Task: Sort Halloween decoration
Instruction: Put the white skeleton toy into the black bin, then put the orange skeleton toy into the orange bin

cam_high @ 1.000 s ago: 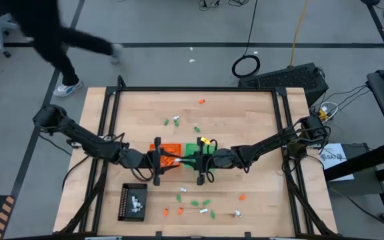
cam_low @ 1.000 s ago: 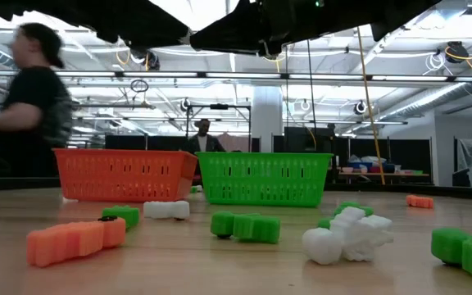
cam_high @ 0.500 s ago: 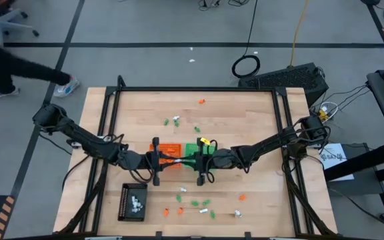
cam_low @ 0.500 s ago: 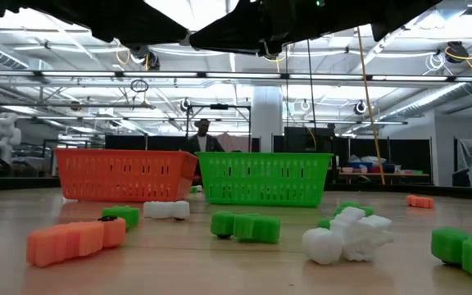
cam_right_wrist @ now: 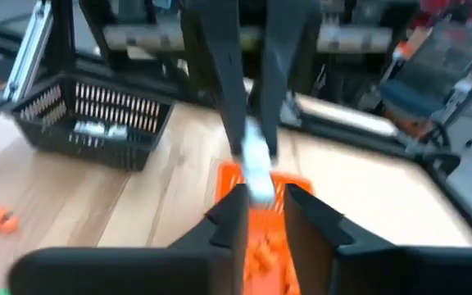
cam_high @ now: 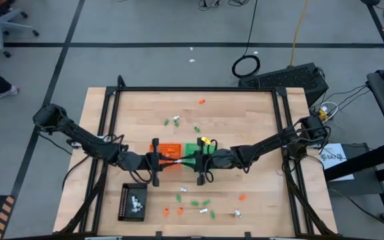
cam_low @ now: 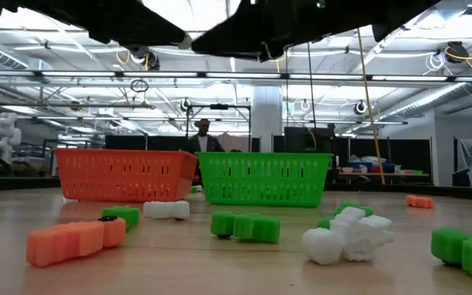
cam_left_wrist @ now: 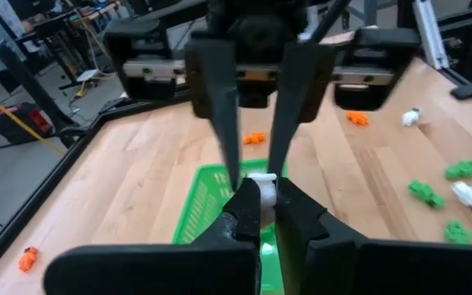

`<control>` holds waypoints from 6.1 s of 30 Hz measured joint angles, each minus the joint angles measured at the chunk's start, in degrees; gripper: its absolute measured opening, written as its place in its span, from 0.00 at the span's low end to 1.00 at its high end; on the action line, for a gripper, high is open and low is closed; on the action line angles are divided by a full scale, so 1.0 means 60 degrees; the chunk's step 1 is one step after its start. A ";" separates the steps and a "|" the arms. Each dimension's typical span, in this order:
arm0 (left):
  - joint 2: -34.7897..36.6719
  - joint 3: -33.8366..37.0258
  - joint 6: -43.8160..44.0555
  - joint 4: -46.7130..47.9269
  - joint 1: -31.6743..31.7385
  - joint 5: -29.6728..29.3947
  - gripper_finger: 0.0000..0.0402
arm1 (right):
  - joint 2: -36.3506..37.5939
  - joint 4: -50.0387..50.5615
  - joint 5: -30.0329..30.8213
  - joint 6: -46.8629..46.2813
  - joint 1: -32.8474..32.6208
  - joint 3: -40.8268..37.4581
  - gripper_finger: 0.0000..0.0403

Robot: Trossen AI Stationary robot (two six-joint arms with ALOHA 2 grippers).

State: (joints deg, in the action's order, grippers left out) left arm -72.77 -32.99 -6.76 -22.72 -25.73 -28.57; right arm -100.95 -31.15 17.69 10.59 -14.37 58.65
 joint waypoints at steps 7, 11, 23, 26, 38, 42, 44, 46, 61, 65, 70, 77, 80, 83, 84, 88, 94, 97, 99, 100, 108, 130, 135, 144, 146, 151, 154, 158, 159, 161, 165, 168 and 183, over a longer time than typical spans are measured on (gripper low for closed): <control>0.0052 0.0000 -0.0006 -0.0016 -0.0469 0.0005 0.02 | 0.0122 0.1702 0.0041 -0.0937 -0.0068 -0.0004 0.34; 0.0127 0.0000 -0.0441 -0.0018 -0.0851 0.0003 0.02 | 0.0122 0.2204 0.0030 -0.1550 -0.0269 -0.0004 0.37; 0.0131 0.0000 -0.3798 -0.0018 -0.2692 -0.0003 0.02 | 0.0122 0.2378 0.0045 -0.3874 -0.0896 -0.0004 0.33; 0.0131 0.0000 -0.4857 -0.0022 -0.3190 -0.0156 0.02 | 0.0122 0.2343 0.0041 -0.3974 -0.1180 -0.0004 0.33; 0.0131 -0.0001 -0.6186 -0.0062 -0.3700 -0.1148 0.02 | 0.0124 0.2261 0.0816 -0.4067 -0.2011 -0.0004 0.33; 0.0131 -0.0004 -0.5970 -0.0108 -0.3644 -0.1177 0.02 | 0.0125 0.2224 0.0835 -0.3765 -0.2003 -0.0004 0.33; 0.0131 -0.0004 -0.5638 -0.0160 -0.3644 -0.1266 0.02 | 0.0125 0.2148 0.0840 -0.3630 -0.2000 -0.0004 0.33; 0.0131 -0.0006 -0.4932 -0.0155 -0.3644 -0.1301 0.02 | 0.0125 0.2097 0.0865 -0.3525 -0.1989 -0.0004 0.33; 0.0135 -0.0472 0.1358 0.2436 -0.4170 -0.1888 0.02 | -0.0297 0.1734 0.0850 -0.3485 -0.2121 -0.0007 0.33; 0.0135 -0.1204 0.3756 0.4874 -0.4492 -0.1710 0.02 | -0.0663 0.0684 0.0839 -0.3288 -0.2305 -0.0011 0.33; 0.0142 -0.1975 0.6502 0.7247 -0.4898 -0.0542 0.02 | -0.0862 0.0056 0.0829 -0.3253 -0.2476 -0.0011 0.33; 0.0138 -0.2055 0.9336 0.8508 -0.5501 0.1204 0.02 | -0.0862 -0.0128 0.1088 -0.3388 -0.2628 -0.0007 0.33; 0.0138 -0.2055 1.0188 0.8961 -0.5737 0.1264 0.02 | -0.0862 -0.0133 0.1279 -0.3442 -0.2630 -0.0011 0.33; 0.0103 -0.1972 1.0490 0.8862 -0.5852 0.1228 0.02 | -0.0862 -0.0133 0.1305 -0.3470 -0.2626 -0.0007 0.33; 0.0066 -0.1952 1.0567 0.8885 -0.5871 0.1153 0.02 | -0.0862 -0.0133 0.1309 -0.3471 -0.2626 -0.0007 0.33; -0.0187 -0.1949 1.0582 0.8983 -0.5860 0.0987 0.05 | -0.0862 -0.0129 0.1305 -0.3475 -0.2630 -0.0007 0.33; -0.0546 -0.1945 1.0579 0.9027 -0.5655 0.1088 0.21 | -0.0862 -0.0084 0.1305 -0.3460 -0.2688 -0.0007 0.33; -0.0557 -0.1944 1.0579 0.9135 -0.5528 0.1105 0.30 | -0.0862 0.0014 0.1305 -0.3439 -0.2688 -0.0009 0.33; -0.0557 -0.1942 1.0577 0.9127 -0.5465 0.1133 0.35 | -0.0862 0.0023 0.1305 -0.3408 -0.2688 -0.0007 0.33; -0.0557 -0.1944 1.0549 0.9129 -0.5428 0.1177 0.38 | -0.0862 0.0022 0.1305 -0.3403 -0.2688 -0.0007 0.33; -0.0548 -0.2107 0.9348 0.9122 -0.5009 0.1223 0.44 | -0.1149 -0.0050 0.0876 -0.3741 -0.2688 0.0000 0.33; -0.0547 -0.2208 0.7713 0.8114 -0.4213 -0.0484 0.44 | -0.1008 1.1702 0.1610 -0.7755 -0.3126 0.4324 0.33; -0.0546 -0.2208 0.7006 0.8098 -0.4213 -0.1235 0.44 | -0.0931 1.5158 0.2319 -0.9202 -0.3273 0.4658 0.33; -0.0546 -0.2208 0.6036 0.8164 -0.4194 -0.2460 0.44 | -0.0700 1.7968 0.2291 -1.3779 -0.3645 0.3446 0.33; -0.0546 -0.2208 0.5745 0.8120 -0.4189 -0.2571 0.44 | -0.0442 1.8091 0.2294 -1.4273 -0.3631 0.3198 0.34; -0.0546 -0.2208 0.5496 0.8113 -0.4095 -0.2617 0.44 | 0.0728 1.7049 0.1931 -1.5088 -0.3425 0.1977 0.38; -0.0546 -0.2208 0.5553 0.8101 -0.4010 -0.2631 0.44 | 0.1442 1.5742 0.1819 -1.5944 -0.3178 0.0832 0.42; -0.0546 -0.2208 0.5570 0.8051 -0.3965 -0.2631 0.44 | 0.2063 1.3200 0.2054 -1.6026 -0.2945 -0.0680 0.49; -0.0546 -0.2208 0.5569 0.8010 -0.3965 -0.2628 0.44 | 0.2078 1.2759 0.2050 -1.6014 -0.2864 -0.0987 0.50; -0.0546 -0.2208 0.5570 0.7925 -0.3965 -0.2621 0.44 | 0.2051 1.2211 0.2067 -1.6207 -0.2710 -0.1502 0.53; -0.0546 -0.2208 0.5570 0.7849 -0.3972 -0.2605 0.44 | 0.2030 1.1792 0.2182 -1.6947 -0.2547 -0.2056 0.54; -0.0546 -0.2208 0.5570 0.7847 -0.3972 -0.2595 0.44 | 0.1989 1.1698 0.2593 -1.7241 -0.2546 -0.2225 0.53; -0.0546 -0.2204 0.5566 0.7861 -0.3954 -0.2595 0.44 | 0.0963 1.1159 0.2346 -1.6972 -0.2623 -0.2269 0.37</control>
State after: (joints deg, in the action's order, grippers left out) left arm -76.05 -46.22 26.63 24.45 -49.45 -44.14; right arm -95.18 35.81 31.76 -91.24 -30.11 45.04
